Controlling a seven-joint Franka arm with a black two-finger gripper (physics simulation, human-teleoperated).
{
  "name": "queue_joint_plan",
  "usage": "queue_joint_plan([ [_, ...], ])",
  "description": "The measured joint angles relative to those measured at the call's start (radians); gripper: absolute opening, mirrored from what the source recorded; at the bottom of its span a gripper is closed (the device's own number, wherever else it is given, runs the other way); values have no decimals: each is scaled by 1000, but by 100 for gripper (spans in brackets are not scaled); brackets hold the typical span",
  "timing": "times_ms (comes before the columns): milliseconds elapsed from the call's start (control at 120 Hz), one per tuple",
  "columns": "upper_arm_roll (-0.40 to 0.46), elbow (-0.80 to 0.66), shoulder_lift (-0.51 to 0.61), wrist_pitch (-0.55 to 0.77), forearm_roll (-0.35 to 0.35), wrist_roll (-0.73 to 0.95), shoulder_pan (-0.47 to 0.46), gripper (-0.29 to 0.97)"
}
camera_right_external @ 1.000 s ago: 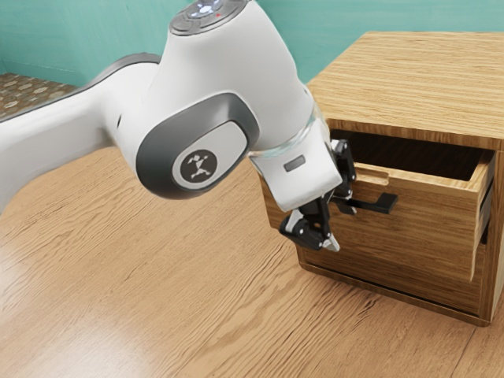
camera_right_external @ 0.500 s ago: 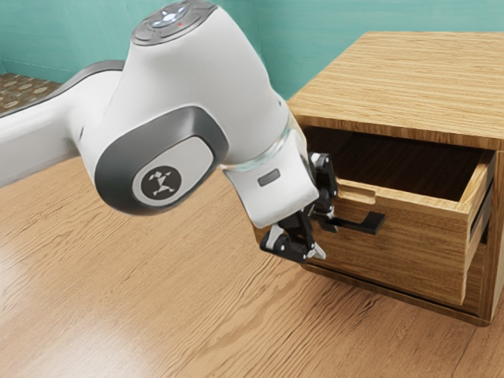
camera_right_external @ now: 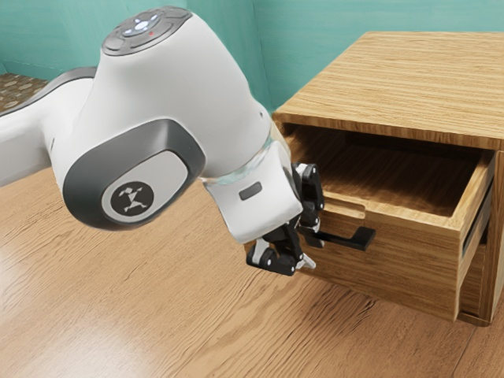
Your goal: Pull the drawer handle with one arm to open the drawer
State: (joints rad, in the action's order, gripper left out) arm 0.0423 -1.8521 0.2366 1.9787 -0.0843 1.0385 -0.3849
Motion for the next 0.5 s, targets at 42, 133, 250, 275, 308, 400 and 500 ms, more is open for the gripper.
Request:
queue_joint_plan([
  [42, 31, -10, 12, -1, 2, -3, 30, 10],
  [133, 93, -39, 43, -1, 6, -9, 89, 12],
  [250, 146, -73, 85, -3, 14, -17, 138, 12],
  [275, 151, -78, 92, -3, 16, -18, 142, 11],
  [308, 156, -84, 100, -4, 19, -20, 145, 10],
  [400, 163, -99, 118, -6, 27, -24, 150, 8],
  [500, 168, -114, 129, -5, 30, -29, 153, 10],
])
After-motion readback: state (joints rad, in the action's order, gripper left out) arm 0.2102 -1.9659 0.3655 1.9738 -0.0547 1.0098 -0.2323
